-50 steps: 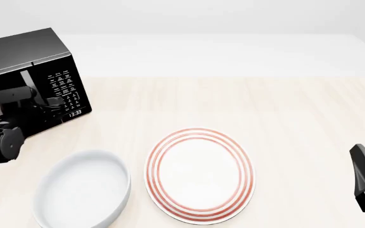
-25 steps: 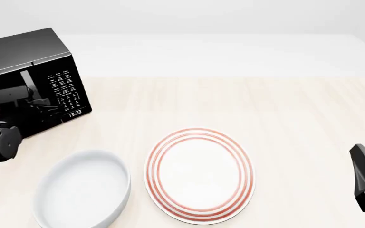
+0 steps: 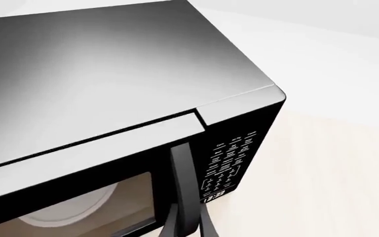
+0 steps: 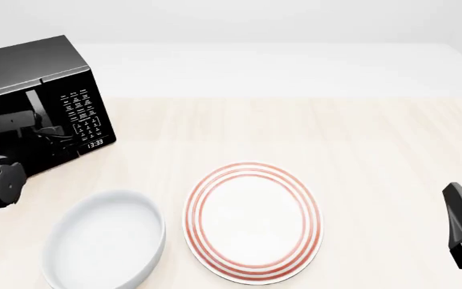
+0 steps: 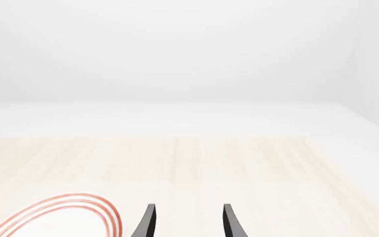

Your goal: Open the microwave.

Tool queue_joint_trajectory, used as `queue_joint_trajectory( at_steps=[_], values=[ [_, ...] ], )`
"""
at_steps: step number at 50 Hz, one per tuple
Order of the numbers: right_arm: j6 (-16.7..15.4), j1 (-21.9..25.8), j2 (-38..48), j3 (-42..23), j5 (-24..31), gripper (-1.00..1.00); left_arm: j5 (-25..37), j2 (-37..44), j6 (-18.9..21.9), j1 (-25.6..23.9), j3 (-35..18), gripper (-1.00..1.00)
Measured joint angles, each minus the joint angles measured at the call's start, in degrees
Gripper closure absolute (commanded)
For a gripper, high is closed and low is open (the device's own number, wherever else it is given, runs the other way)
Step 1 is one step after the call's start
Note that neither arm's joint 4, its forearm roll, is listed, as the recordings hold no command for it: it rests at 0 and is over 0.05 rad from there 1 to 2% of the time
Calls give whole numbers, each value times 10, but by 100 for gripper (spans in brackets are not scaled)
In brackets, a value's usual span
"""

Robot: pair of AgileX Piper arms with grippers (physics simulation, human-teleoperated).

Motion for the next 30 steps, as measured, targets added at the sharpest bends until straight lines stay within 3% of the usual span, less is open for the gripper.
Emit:
queue_joint_trajectory(
  at_steps=[30],
  values=[
    [0, 0, 0, 0, 0, -100, -8, -34, 7, -15, 45, 100]
  ],
)
